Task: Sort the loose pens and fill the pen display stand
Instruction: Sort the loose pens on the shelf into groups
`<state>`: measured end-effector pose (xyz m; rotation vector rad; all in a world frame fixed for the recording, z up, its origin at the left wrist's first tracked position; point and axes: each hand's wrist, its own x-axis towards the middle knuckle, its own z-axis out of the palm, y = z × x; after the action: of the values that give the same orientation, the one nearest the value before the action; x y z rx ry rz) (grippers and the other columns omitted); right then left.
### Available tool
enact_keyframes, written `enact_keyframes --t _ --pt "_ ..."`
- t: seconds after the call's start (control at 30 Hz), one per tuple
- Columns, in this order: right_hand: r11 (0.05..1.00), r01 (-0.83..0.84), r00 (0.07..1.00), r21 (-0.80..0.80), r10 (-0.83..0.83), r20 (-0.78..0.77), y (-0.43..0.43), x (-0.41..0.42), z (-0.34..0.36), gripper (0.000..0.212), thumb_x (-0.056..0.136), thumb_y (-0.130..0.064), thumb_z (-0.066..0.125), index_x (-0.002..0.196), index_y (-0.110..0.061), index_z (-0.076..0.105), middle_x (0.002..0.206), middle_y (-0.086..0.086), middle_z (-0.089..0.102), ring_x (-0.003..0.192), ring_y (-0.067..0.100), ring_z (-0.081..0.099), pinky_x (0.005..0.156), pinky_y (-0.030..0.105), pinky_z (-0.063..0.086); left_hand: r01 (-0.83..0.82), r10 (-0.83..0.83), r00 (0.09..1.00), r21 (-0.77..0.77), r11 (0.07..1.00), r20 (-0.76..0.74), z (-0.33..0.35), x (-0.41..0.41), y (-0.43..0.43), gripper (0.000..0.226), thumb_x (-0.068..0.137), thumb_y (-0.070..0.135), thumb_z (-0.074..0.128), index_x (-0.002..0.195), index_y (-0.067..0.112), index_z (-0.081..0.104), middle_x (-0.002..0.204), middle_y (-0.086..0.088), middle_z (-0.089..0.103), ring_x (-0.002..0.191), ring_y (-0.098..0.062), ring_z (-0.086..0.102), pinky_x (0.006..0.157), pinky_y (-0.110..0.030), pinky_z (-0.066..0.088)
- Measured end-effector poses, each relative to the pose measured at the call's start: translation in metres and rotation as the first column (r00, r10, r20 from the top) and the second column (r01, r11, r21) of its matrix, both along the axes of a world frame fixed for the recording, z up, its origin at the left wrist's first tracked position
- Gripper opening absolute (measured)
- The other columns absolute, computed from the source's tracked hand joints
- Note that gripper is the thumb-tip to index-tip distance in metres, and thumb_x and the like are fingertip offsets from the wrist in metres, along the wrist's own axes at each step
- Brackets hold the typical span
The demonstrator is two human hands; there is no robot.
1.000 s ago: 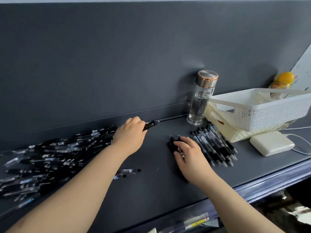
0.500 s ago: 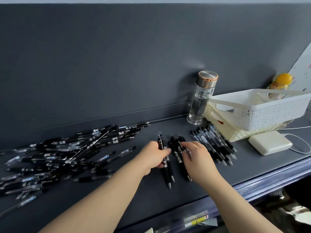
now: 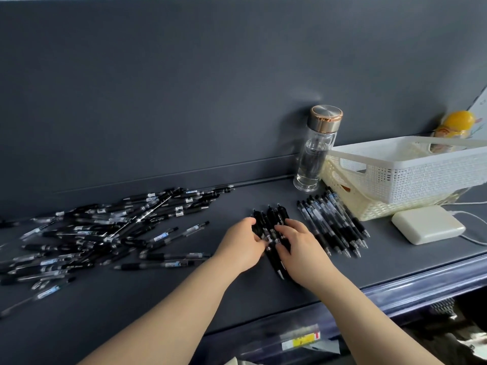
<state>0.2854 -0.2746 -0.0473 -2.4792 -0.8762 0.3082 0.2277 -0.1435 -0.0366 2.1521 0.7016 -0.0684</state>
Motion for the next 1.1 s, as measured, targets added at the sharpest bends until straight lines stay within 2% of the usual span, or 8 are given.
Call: enact_keyframes --t 0.13,0.2,0.43,0.63,0.8,0.9,1.0,1.1 --pt "1.000 0.012 0.997 0.001 -0.012 0.075 0.007 -0.001 -0.002 0.043 0.093 -0.024 0.049 0.135 -0.015 0.047 0.146 0.008 0.034 0.134 0.026 0.033 0.111 0.031 0.027 0.018 -0.025 0.999 0.195 0.981 0.030 0.009 -0.016 0.017 0.043 0.091 0.018 0.053 0.134 0.019 0.047 0.107 0.008 0.064 0.094 -0.015 0.059 0.085 -0.028 0.047" --pt "0.999 -0.018 0.991 0.032 0.014 0.135 0.015 -0.006 0.001 0.040 0.093 -0.022 0.050 0.132 -0.014 0.050 0.144 0.007 0.038 0.136 0.025 0.028 0.112 0.031 0.024 -0.006 -0.007 0.999 0.290 0.957 0.043 0.015 -0.034 0.034 0.038 0.091 0.018 0.053 0.129 0.021 0.051 0.111 0.009 0.060 0.100 -0.013 0.057 0.088 -0.028 0.046" --pt "0.938 -0.333 0.939 0.097 0.320 0.128 0.069 -0.049 0.008 0.034 0.091 -0.024 0.054 0.124 -0.016 0.058 0.126 0.000 0.055 0.120 0.020 0.047 0.100 0.021 0.032 -0.055 0.101 0.993 0.497 0.866 -0.066 0.022 -0.103 0.106 0.040 0.092 0.011 0.048 0.129 0.024 0.053 0.132 0.008 0.049 0.121 -0.013 0.046 0.096 -0.028 0.041" --pt "0.891 -0.454 0.886 -0.006 0.452 0.105 0.116 -0.080 0.003 0.034 0.088 -0.031 0.058 0.122 -0.025 0.060 0.127 -0.005 0.049 0.119 0.018 0.038 0.099 0.027 0.038 -0.060 0.123 0.989 0.555 0.829 -0.077 0.020 -0.132 0.136 0.043 0.095 0.013 0.045 0.136 0.024 0.045 0.139 0.007 0.039 0.130 -0.016 0.032 0.099 -0.030 0.038" --pt "0.939 -0.343 0.916 0.015 0.331 0.227 0.137 -0.080 0.002 0.017 0.087 -0.017 0.058 0.099 -0.017 0.070 0.106 0.003 0.057 0.103 0.026 0.046 0.085 0.034 0.045 0.012 0.081 0.988 0.597 0.802 -0.129 0.016 -0.147 0.163 0.044 0.095 0.011 0.043 0.138 0.023 0.042 0.141 0.006 0.037 0.131 -0.018 0.031 0.104 -0.032 0.035" --pt "0.972 -0.235 0.931 -0.006 0.227 0.284 0.143 -0.079 0.003 0.018 0.086 -0.017 0.059 0.100 -0.017 0.070 0.102 0.005 0.055 0.100 0.029 0.047 0.085 0.033 0.042 0.097 0.008 0.986 0.615 0.783 -0.166 0.014 -0.147 0.174 0.037 0.096 0.020 0.047 0.132 0.027 0.050 0.136 0.007 0.044 0.125 -0.018 0.037 0.102 -0.031 0.035" --pt "0.989 -0.136 0.961 -0.054 0.145 0.235 0.147 -0.084 0.004 0.022 0.089 -0.024 0.053 0.109 -0.021 0.062 0.109 0.001 0.052 0.108 0.024 0.044 0.087 0.029 0.041 0.099 -0.008 0.990 0.653 0.751 -0.141 0.015 -0.140 0.181 0.030 0.095 0.028 0.050 0.125 0.028 0.055 0.128 0.006 0.052 0.120 -0.018 0.044 0.098 -0.030 0.035" --pt "0.997 -0.049 0.988 -0.061 0.057 0.143 0.149 -0.090 0.004 0.018 0.090 -0.027 0.051 0.106 -0.021 0.057 0.109 -0.002 0.055 0.105 0.021 0.051 0.072 0.028 0.042 0.051 0.003 0.997 0.661 0.749 -0.080 0.018 -0.131 0.183 0.029 0.094 0.030 0.051 0.122 0.025 0.054 0.124 0.004 0.054 0.117 -0.019 0.048 0.095 -0.031 0.038"
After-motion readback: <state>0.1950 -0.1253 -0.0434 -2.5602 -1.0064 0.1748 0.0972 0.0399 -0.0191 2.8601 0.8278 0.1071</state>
